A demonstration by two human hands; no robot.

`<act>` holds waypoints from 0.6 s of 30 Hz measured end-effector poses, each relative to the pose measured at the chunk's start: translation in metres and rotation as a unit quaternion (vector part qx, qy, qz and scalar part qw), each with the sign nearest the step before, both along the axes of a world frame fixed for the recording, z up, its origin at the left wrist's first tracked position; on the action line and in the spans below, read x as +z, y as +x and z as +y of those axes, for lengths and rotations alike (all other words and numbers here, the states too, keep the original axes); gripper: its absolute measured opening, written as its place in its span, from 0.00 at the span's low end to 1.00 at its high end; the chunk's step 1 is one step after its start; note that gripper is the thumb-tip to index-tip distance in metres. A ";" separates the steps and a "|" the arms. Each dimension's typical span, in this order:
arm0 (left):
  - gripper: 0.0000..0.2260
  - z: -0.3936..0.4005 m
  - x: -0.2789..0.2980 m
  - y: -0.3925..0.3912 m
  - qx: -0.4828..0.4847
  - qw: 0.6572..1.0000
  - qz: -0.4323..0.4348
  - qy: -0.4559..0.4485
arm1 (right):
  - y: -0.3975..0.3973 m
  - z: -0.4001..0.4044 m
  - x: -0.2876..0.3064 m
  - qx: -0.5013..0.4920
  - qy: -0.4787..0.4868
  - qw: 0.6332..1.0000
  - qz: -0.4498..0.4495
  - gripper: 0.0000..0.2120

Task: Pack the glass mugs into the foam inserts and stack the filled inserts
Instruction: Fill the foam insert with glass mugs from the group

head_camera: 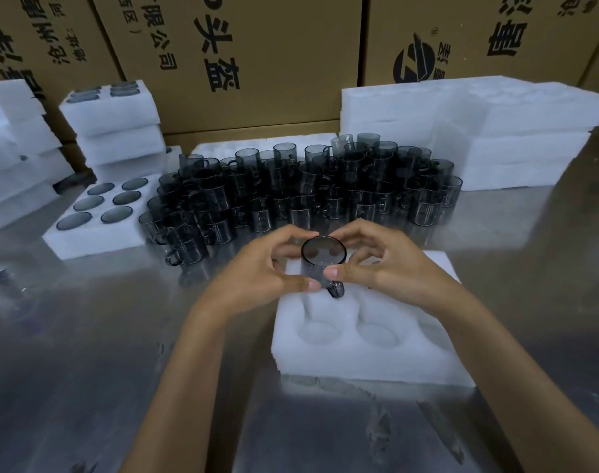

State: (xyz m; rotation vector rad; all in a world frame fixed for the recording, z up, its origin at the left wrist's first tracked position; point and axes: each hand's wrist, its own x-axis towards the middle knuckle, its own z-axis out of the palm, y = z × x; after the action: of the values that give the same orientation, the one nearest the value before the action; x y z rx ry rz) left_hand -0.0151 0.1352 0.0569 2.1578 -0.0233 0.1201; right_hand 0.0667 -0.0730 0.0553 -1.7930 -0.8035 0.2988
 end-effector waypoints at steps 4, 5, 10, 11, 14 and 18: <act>0.26 0.000 0.001 0.000 -0.011 1.000 0.008 0.006 | 0.000 -0.001 -0.001 -0.005 -0.017 1.000 -0.025 0.16; 0.26 0.000 0.001 -0.001 -0.013 1.000 0.008 0.012 | 0.001 -0.001 -0.001 -0.005 -0.019 1.000 -0.023 0.15; 0.24 0.007 0.001 -0.004 0.020 0.997 0.018 0.069 | 0.001 0.003 -0.006 -0.019 -0.058 0.995 -0.074 0.09; 0.24 0.007 0.001 -0.005 0.014 0.998 0.019 0.065 | 0.001 0.003 -0.008 -0.032 -0.080 0.991 -0.100 0.11; 0.21 0.010 -0.001 -0.005 -0.008 0.999 0.021 0.038 | 0.001 0.000 -0.007 -0.040 -0.109 0.985 -0.124 0.14; 0.18 0.014 -0.008 -0.003 -0.031 0.999 0.042 0.006 | 0.004 -0.001 -0.005 -0.024 -0.142 0.981 -0.133 0.11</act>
State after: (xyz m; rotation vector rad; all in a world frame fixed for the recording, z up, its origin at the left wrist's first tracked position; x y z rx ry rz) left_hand -0.0176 0.1488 0.0493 2.1704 -0.0430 -0.0066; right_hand 0.0702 -0.0739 0.0498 -2.1494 -0.9387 0.1465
